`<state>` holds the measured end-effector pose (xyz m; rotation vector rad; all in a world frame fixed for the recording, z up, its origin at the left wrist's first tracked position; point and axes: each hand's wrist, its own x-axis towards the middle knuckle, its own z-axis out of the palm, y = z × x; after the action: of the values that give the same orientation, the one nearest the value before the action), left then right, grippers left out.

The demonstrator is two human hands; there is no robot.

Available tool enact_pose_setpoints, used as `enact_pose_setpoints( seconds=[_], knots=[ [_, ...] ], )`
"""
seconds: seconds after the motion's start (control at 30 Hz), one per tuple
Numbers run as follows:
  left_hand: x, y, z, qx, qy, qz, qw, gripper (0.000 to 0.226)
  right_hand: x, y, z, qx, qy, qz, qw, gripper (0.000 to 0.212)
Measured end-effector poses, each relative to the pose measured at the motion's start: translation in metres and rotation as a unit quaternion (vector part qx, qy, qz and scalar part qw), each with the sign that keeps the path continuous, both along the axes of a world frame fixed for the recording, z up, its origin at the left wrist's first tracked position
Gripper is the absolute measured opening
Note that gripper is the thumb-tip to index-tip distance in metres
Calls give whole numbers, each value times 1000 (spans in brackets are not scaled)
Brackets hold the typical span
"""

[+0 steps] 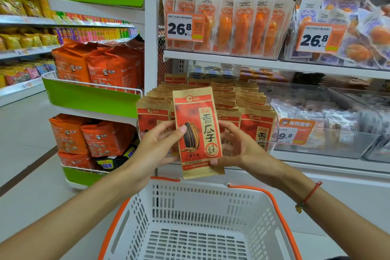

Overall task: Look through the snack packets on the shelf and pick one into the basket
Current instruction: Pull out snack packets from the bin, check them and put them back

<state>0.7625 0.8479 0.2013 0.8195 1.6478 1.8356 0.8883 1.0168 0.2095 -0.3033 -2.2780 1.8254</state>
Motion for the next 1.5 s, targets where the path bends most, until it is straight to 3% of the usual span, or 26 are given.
enact_pose_setpoints(
  seconds=[0.1,0.27,0.37,0.5,0.7,0.77,0.83,0.97,1.2,1.33,1.5],
  knots=[
    [5,2,-2,-10,11,0,1000,26,0,-3,-4,-32,3,-6,999,67],
    [9,5,-2,-25,92,108,990,24,0,-13,-2,-51,6,10,999,71],
    [16,6,-1,-24,115,86,989,14,2,-14,-1,-45,-6,28,999,73],
    [20,5,-2,-45,160,59,984,25,6,-18,-1,20,-40,70,997,80],
    [29,6,3,-131,169,18,977,67,1,-22,-6,93,-56,18,994,84],
    [31,7,5,-160,210,15,964,66,1,-24,-7,129,-63,0,990,80],
    [30,5,4,-146,233,2,961,45,2,-27,-6,156,-51,-2,986,72],
    [15,3,2,-121,181,-37,975,18,3,-31,-7,266,-24,-21,963,61],
    [4,0,3,-126,132,-114,976,30,1,-28,-3,282,-6,-131,950,57],
    [3,-1,0,-168,120,-167,964,36,1,-26,-2,255,23,-143,956,27],
    [0,1,-3,-171,112,-156,966,39,1,-21,-4,276,75,-160,945,21]
  ],
)
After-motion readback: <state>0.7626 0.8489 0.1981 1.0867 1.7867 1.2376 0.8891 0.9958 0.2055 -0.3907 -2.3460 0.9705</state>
